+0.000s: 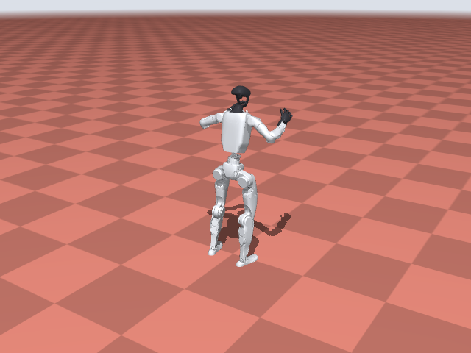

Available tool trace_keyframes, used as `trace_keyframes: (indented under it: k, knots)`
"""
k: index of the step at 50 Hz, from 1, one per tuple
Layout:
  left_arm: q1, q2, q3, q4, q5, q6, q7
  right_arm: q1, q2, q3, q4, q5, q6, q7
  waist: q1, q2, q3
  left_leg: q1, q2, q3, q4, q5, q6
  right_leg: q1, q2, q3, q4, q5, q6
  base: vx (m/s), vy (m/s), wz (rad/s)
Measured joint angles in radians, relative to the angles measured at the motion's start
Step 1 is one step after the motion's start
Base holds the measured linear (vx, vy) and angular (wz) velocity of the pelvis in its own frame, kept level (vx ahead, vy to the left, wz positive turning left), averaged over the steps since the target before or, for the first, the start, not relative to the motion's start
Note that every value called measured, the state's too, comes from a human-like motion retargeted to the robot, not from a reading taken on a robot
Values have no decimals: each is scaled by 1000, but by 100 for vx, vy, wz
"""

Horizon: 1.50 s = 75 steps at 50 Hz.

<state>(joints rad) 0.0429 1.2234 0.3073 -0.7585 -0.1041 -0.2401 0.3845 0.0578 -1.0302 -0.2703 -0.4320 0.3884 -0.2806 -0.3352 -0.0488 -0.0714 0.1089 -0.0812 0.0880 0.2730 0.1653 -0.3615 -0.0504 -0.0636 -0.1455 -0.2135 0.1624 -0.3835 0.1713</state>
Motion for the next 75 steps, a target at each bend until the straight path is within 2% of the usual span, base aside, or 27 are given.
trace_keyframes:
  k: [2,5,7,12,15,17,20,23,25,28,31,33,35,37,40,42,45,47,50,55,60,62,65,68,70,73,75]
  knots:
    - [-74,-157,-154,28,-31,5,-38,-24,114,123,-13,39,-9,-14,-4,-16,35,-36,-8,-19,94,28,63,10,7,87,27,17,-17,-3,-11,48]
    - [-111,-381,-323,172,-57,34,-118,-27,280,270,42,39,10,-2,19,-64,82,-270,-5,-47,573,122,158,41,-28,152,59,48,-62,-4,-15,52]
    - [-79,-509,-378,261,-75,36,-134,-37,376,350,114,43,8,-3,67,-67,123,-464,34,-65,914,221,141,52,-42,137,100,-27,-100,-6,-12,5]
    - [112,-749,-353,399,-2,30,-158,-233,549,471,237,55,-55,-92,144,-44,299,-795,146,-80,1607,2,202,12,-57,144,378,-191,-199,-8,-8,-21]
    - [304,-741,-284,368,-89,29,-190,-353,582,413,101,90,-82,-113,160,-44,285,-986,135,-129,1814,49,191,-68,-61,152,502,-248,-218,8,-4,20]
    - [422,-676,-246,323,-135,26,-228,-365,563,341,-31,97,-94,-92,176,-51,209,-1039,76,-139,1798,71,186,-80,-76,128,445,-189,-206,20,7,64]
    - [531,-603,-206,278,-217,14,-308,-322,534,238,-171,109,-109,-41,210,-76,97,-937,18,-102,1585,101,213,-34,-100,104,255,39,-165,25,14,39]
    - [573,-586,-198,259,-261,9,-363,-233,557,198,-227,110,-99,10,228,-98,17,-654,-52,-73,1148,179,198,31,-110,139,95,334,-114,29,19,-33]
    - [578,-603,-204,252,-235,3,-374,-165,604,226,-253,118,-102,62,240,-70,-21,-404,-75,-95,766,250,162,47,-89,133,105,419,-107,29,21,-122]
    - [483,-651,-234,258,-166,1,-316,-70,666,270,-272,129,-103,147,242,76,-54,-51,35,-120,239,358,85,-132,-8,44,664,205,-183,21,21,-130]
    - [291,-722,-280,293,-120,-7,-230,-15,649,283,-268,133,-88,195,107,168,-32,110,106,-126,52,95,39,-386,24,27,1354,-17,-198,2,19,35]
    - [91,-777,-345,360,-72,-26,-173,9,630,302,-238,93,-83,213,-4,179,32,137,101,-151,46,-75,88,-524,20,44,1720,-120,-195,-16,15,121]
    - [-171,-816,-431,436,-17,-31,-102,53,642,325,-189,66,-85,194,-75,158,134,86,76,-209,212,-204,212,-615,31,73,1955,-160,-192,-23,8,109]
    - [-420,-831,-479,457,60,-9,-56,125,666,327,-165,101,-93,194,-88,163,193,-19,86,-239,426,-271,241,-691,79,83,2037,-154,-205,-13,4,32]
    - [-628,-826,-453,399,186,38,-33,247,625,282,-196,138,-81,260,-94,173,139,-27,83,-191,345,-213,170,-760,61,97,1968,-115,-257,9,4,-44]
    - [-630,-835,-433,337,183,44,-3,340,580,228,-233,172,-60,309,-148,196,64,16,74,-188,174,-73,130,-697,54,81,1755,-35,-248,22,-3,34]
    - [-528,-879,-449,271,108,14,27,498,567,175,-251,208,-45,330,-230,230,-8,90,76,-254,-20,210,69,-434,126,64,1215,177,-164,23,-11,118]
    - [-450,-895,-461,247,101,16,-21,558,593,158,-218,168,-26,331,-224,195,-43,103,33,-271,-51,339,69,-220,145,115,769,329,-120,15,-15,93]
    - [-309,-891,-469,197,80,23,-170,553,627,165,-125,113,22,344,-167,37,-123,-123,-120,-161,389,207,150,0,31,263,236,492,-79,-2,-16,34]
    - [-147,-827,-460,180,-38,-28,-303,344,633,270,23,167,1,291,32,-62,-24,-655,-59,-24,1579,-115,184,159,-82,206,68,-3,-152,-14,-8,-45]
    - [215,-850,-317,284,-176,-10,-349,-156,629,314,9,126,-74,137,69,-8,107,-1011,-48,-113,2093,-173,178,34,-19,246,331,-232,-281,-16,-4,-20]
    - [378,-815,-270,259,-319,-4,-388,-287,661,250,-93,129,-67,129,68,-25,48,-1050,-54,-111,2076,-168,219,7,-30,234,305,-181,-253,14,0,28]
    - [529,-667,-245,195,-462,-29,-418,-298,699,202,-278,205,-103,107,142,-90,-88,-969,-51,-91,1857,-122,257,30,-60,228,112,40,-187,29,5,-6]
    - [611,-632,-233,171,-464,-44,-423,-229,676,247,-370,209,-110,136,189,-141,-169,-687,-76,-60,1383,-25,236,69,-88,271,-22,344,-98,32,12,-86]
    - [637,-680,-220,166,-428,-25,-440,-194,662,305,-381,205,-89,209,184,-119,-182,-426,-76,-63,958,74,199,94,-75,236,-2,410,-99,28,14,-137]
    - [552,-757,-239,175,-278,-14,-405,-107,670,416,-364,202,-96,306,164,45,-154,-35,29,-137,272,288,90,-68,65,147,576,156,-212,15,17,-127]
    - [427,-782,-263,185,-186,-16,-335,-35,656,433,-353,206,-90,331,113,139,-136,79,103,-161,63,239,37,-287,136,102,1119,-17,-229,-1,19,-1]
